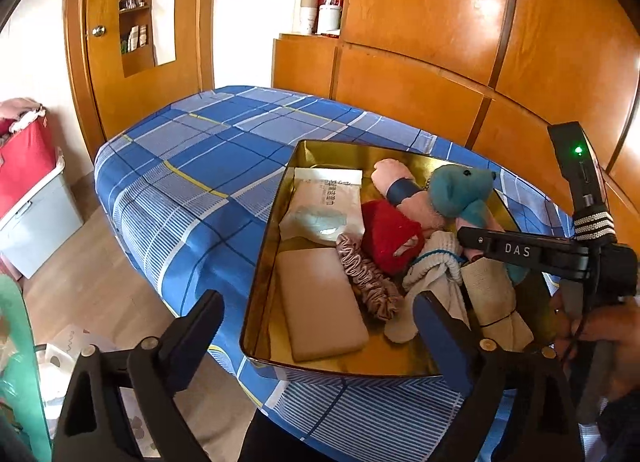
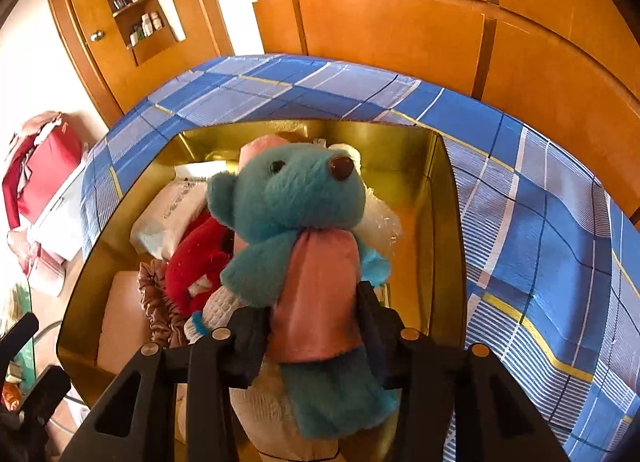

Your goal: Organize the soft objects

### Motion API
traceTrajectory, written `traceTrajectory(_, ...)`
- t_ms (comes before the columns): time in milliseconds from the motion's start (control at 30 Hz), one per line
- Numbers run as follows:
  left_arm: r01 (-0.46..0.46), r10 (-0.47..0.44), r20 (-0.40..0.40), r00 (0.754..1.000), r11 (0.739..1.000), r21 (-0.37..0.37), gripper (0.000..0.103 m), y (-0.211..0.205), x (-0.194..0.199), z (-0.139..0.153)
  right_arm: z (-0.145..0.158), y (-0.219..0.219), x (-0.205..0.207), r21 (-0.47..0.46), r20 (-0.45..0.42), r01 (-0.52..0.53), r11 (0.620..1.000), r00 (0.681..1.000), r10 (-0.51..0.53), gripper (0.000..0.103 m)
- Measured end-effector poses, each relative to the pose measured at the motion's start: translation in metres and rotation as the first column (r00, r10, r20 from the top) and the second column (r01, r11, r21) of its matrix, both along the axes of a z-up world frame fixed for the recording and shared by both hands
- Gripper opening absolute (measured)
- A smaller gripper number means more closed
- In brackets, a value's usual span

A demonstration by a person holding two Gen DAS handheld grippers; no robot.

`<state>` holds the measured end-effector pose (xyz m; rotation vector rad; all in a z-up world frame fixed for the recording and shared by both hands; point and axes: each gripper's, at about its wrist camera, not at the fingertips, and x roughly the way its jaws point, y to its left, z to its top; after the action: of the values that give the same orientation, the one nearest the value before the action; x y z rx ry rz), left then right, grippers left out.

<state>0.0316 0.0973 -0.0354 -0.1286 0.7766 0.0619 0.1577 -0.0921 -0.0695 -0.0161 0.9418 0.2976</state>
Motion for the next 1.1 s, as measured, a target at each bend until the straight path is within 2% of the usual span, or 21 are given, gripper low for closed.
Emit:
traceTrajectory(133,-0.001,0.001,0.01,1.0,1.0,0.019,0.101,-0.005,-0.003,0.004,0.007,-0.006,-0.009,0.021,0.028,0.006,1.0,1.0,-0.006,0.044)
traceTrajectory(400,0.014,-0.015,0.02,1.0,0.999,0.034,0.103,-0.015,-0.011,0.007,0.02,-0.01,-0.042,-0.014,0.13,0.015,1.0,0.991,-0.013,0.047)
traceTrajectory(600,0.004,-0.005,0.037,0.999,0.999,0.041,0.103,-0.02,-0.018,0.011,0.027,-0.022,-0.072,-0.001,0.196,0.089,0.996,0.977,-0.087,0.047)
traceTrajectory(767,-0.027,0.025,0.079,0.997,0.999,0.029,0.103,-0.021,-0.027,0.018,0.028,-0.034,-0.105,0.002,0.255,0.187,0.982,0.95,-0.181,0.047)
traceTrajectory(900,-0.03,0.028,0.102,0.994,0.999,0.026,0.103,-0.024,-0.032,0.024,0.023,-0.04,-0.121,0.003,0.265,0.228,0.974,0.939,-0.22,0.047)
traceTrajectory(1100,-0.021,0.017,0.109,0.994,0.999,0.034,0.103,-0.028,-0.037,0.027,0.02,-0.04,-0.13,-0.009,0.272,0.227,0.974,0.938,-0.216,0.047)
